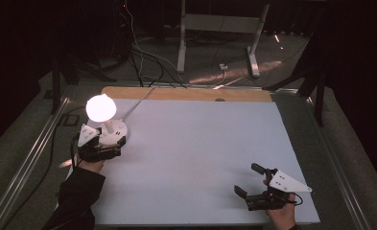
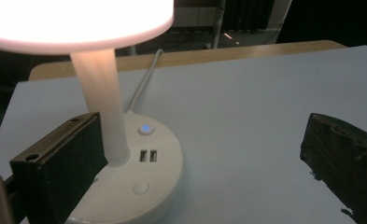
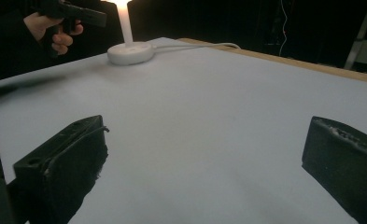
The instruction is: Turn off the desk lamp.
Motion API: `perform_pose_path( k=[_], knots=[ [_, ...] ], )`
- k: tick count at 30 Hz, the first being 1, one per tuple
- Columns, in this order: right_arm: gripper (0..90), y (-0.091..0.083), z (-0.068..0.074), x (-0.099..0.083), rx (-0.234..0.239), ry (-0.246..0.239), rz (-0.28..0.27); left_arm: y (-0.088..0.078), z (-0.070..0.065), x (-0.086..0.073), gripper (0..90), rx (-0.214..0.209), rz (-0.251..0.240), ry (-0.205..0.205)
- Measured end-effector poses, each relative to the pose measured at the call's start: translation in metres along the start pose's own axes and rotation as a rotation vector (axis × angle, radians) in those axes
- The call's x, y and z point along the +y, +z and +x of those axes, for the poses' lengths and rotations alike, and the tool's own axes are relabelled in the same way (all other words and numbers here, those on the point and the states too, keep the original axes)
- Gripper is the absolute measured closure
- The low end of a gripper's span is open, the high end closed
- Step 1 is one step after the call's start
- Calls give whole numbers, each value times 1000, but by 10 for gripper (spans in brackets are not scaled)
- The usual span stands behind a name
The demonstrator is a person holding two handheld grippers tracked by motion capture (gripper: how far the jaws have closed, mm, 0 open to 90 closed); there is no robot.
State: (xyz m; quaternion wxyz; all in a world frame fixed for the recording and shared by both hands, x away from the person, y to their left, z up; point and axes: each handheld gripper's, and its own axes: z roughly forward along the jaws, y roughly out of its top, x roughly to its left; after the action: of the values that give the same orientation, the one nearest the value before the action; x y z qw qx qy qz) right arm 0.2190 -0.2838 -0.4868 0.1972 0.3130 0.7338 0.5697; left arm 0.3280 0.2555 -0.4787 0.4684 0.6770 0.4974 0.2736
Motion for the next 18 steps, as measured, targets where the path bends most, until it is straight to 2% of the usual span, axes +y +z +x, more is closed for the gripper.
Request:
perform_pose_path(
  k=[5,8,13,18],
  knots=[
    [0,0,0,0,2,2,2,6,7,-5,55,17,50,-19],
    [0,1,0,0,4,3,7,9,10,-7,75,27,61,-34],
    [0,0,-1,0,2,2,4,11,14,-11,176,57,77,-35],
    [0,0,-1,0,5,6,5,11,17,-14,344,103,86,-44]
  ],
)
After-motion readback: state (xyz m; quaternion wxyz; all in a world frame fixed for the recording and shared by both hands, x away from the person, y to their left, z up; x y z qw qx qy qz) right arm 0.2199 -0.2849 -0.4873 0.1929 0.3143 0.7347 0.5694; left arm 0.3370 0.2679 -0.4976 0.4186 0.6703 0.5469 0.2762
